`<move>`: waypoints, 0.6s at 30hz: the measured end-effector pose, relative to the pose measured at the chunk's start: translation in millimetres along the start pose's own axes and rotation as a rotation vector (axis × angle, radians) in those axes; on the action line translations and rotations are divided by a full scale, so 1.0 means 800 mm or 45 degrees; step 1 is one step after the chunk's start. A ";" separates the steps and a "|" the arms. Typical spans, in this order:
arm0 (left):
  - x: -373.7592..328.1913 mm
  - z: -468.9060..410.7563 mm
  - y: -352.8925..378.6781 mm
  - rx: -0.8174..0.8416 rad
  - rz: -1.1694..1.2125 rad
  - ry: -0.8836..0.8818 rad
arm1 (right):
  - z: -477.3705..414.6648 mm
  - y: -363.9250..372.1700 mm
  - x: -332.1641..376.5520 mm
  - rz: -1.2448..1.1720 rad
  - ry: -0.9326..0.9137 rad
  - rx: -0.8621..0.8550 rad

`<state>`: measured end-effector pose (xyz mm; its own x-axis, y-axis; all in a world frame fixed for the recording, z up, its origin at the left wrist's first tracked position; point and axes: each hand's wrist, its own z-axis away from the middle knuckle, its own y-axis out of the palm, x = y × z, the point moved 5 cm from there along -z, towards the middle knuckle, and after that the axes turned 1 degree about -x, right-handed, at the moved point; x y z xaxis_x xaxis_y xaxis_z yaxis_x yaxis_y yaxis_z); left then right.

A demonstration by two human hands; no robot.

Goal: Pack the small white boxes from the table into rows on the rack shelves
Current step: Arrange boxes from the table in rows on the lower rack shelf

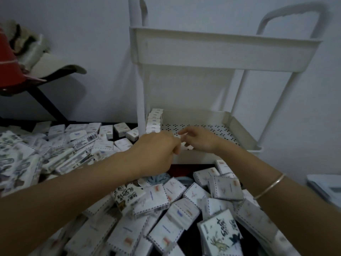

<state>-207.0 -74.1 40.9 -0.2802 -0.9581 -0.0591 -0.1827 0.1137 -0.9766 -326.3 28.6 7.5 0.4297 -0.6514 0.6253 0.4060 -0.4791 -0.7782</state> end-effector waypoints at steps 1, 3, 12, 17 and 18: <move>-0.006 0.001 0.003 0.047 0.025 0.006 | 0.005 -0.007 -0.001 -0.018 -0.011 -0.022; -0.015 0.002 0.009 0.153 0.069 0.006 | 0.019 -0.022 -0.004 -0.005 -0.053 -0.057; -0.036 -0.016 0.069 0.870 0.015 -0.086 | 0.108 -0.032 -0.041 0.497 -0.036 0.186; -0.026 -0.017 0.073 0.878 0.078 -0.130 | 0.142 -0.044 -0.057 0.548 -0.005 0.249; -0.023 -0.016 0.072 0.847 0.111 -0.137 | 0.148 -0.043 -0.061 0.587 -0.003 0.288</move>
<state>-224.9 -46.4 -11.9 -0.1661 -0.9775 -0.1298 0.4643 0.0386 -0.8848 -266.1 146.4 10.2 0.6067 -0.7638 0.2205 0.3381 -0.0031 -0.9411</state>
